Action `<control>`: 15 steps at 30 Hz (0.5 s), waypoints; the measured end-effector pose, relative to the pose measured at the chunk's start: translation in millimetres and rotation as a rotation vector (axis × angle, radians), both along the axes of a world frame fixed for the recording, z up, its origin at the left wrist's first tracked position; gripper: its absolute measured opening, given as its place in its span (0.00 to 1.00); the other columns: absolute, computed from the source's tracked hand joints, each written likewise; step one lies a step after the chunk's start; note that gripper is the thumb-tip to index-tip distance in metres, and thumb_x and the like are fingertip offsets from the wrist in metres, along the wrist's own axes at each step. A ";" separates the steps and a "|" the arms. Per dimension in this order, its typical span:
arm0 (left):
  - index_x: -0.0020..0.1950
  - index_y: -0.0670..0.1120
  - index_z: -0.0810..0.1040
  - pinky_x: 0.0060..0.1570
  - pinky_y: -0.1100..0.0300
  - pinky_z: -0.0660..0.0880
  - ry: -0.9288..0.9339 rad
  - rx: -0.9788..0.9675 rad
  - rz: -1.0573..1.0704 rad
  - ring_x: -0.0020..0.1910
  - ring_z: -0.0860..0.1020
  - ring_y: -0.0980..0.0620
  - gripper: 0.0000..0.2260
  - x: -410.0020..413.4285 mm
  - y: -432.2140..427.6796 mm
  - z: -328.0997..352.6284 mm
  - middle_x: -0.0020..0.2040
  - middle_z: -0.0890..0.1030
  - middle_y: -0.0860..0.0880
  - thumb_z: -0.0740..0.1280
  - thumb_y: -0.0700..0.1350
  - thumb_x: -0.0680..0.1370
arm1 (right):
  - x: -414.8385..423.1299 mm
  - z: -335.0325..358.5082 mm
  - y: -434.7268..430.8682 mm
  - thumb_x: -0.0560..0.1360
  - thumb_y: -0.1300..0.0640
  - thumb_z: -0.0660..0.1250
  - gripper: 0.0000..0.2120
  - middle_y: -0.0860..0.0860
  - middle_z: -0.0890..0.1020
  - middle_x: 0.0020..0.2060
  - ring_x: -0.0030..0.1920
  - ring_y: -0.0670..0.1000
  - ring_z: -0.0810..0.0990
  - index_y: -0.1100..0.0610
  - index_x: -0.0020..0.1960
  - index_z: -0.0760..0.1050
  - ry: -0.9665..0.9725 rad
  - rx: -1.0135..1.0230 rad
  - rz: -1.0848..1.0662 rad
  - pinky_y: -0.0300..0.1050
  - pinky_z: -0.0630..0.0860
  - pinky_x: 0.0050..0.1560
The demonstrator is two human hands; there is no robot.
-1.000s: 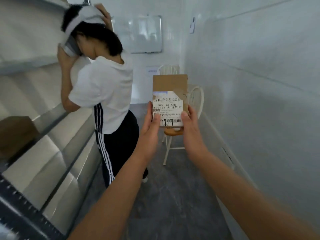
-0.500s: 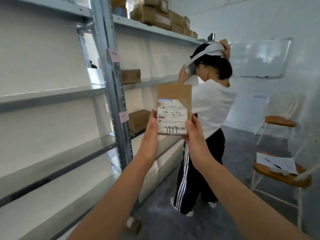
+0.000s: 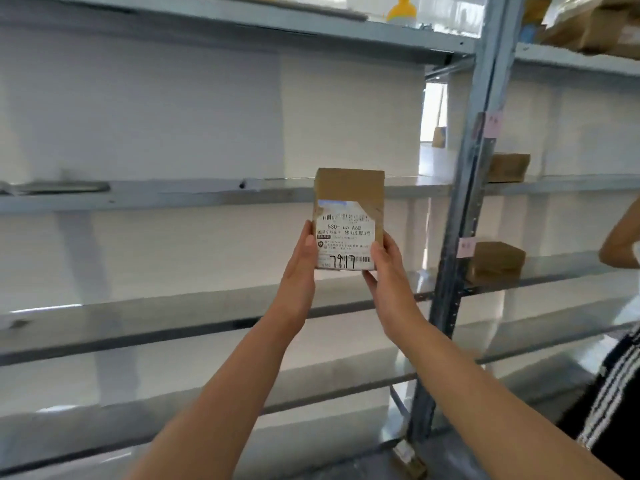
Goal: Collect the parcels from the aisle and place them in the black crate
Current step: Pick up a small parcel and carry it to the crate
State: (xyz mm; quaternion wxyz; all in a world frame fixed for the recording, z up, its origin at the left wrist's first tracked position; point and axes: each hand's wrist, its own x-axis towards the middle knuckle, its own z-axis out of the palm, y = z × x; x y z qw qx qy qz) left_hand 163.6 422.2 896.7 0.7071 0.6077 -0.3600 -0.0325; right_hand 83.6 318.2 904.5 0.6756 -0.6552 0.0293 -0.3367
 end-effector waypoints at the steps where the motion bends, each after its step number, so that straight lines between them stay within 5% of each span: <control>1: 0.74 0.58 0.61 0.73 0.47 0.59 0.001 -0.011 0.038 0.71 0.67 0.55 0.28 13.0 25.6 0.3 0.71 0.71 0.56 0.53 0.67 0.76 | 16.8 -0.1 21.5 0.81 0.52 0.52 0.13 0.42 0.76 0.56 0.55 0.38 0.75 0.43 0.65 0.62 -0.003 0.003 0.046 0.32 0.73 0.50; 6: 0.74 0.55 0.64 0.72 0.50 0.63 0.019 -0.079 0.254 0.69 0.70 0.57 0.22 64.1 149.5 -0.5 0.68 0.73 0.55 0.53 0.57 0.80 | 101.4 -1.5 126.6 0.81 0.53 0.53 0.14 0.40 0.77 0.56 0.51 0.31 0.76 0.45 0.67 0.63 0.001 -0.018 0.253 0.29 0.73 0.49; 10: 0.72 0.53 0.65 0.68 0.50 0.68 0.016 -0.062 0.441 0.66 0.73 0.55 0.20 94.8 244.8 -5.7 0.66 0.75 0.52 0.49 0.56 0.83 | 156.4 -12.2 216.2 0.81 0.53 0.53 0.16 0.41 0.74 0.60 0.57 0.36 0.73 0.43 0.68 0.61 0.035 -0.073 0.436 0.33 0.70 0.52; 15: 0.65 0.54 0.71 0.56 0.61 0.76 0.008 -0.050 0.638 0.58 0.78 0.58 0.17 113.2 342.8 -14.4 0.59 0.79 0.50 0.47 0.53 0.83 | 204.1 -24.0 316.8 0.81 0.51 0.53 0.16 0.39 0.72 0.59 0.56 0.38 0.72 0.40 0.67 0.57 0.083 -0.095 0.646 0.28 0.73 0.46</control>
